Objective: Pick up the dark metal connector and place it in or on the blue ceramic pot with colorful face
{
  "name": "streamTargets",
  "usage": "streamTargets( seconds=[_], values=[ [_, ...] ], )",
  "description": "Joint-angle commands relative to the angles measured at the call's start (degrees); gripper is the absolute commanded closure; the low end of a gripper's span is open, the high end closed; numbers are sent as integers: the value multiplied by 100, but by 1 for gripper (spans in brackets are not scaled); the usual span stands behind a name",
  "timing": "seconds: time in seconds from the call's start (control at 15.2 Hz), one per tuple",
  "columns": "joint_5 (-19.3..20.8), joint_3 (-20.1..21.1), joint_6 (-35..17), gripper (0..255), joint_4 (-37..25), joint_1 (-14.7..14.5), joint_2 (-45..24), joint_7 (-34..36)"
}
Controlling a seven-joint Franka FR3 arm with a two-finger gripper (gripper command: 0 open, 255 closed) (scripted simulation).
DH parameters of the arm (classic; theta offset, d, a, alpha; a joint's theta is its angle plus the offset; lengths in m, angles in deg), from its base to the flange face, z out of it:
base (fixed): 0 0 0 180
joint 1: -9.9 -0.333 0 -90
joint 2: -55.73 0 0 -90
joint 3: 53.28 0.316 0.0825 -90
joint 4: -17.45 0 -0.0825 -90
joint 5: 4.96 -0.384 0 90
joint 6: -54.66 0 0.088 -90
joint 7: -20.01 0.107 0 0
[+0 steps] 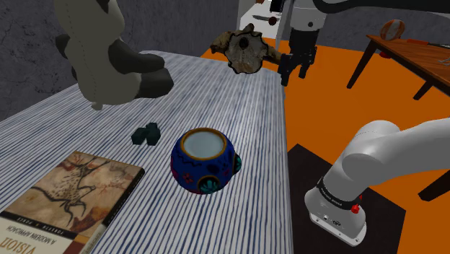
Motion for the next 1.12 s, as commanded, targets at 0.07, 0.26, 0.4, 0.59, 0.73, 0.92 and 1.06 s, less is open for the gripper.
streamTargets(
  seconds=[0.07, 0.26, 0.4, 0.59, 0.73, 0.92, 1.06],
  values=[
    [-77, 65, -112, 0, -14, -48, -134, 57],
    [-291, 259, -443, 0, -93, -189, -558, 217],
    [-419, 387, -655, 0, -176, -280, -859, 317],
    [-588, 577, -959, 0, -345, -406, -1331, 458],
    [-683, 702, -1148, 0, -487, -486, -1658, 549],
    [-798, 887, -1409, 0, -745, -597, -2165, 681],
    [-853, 1006, -1565, 0, -946, -670, -2512, 770]
  ],
)
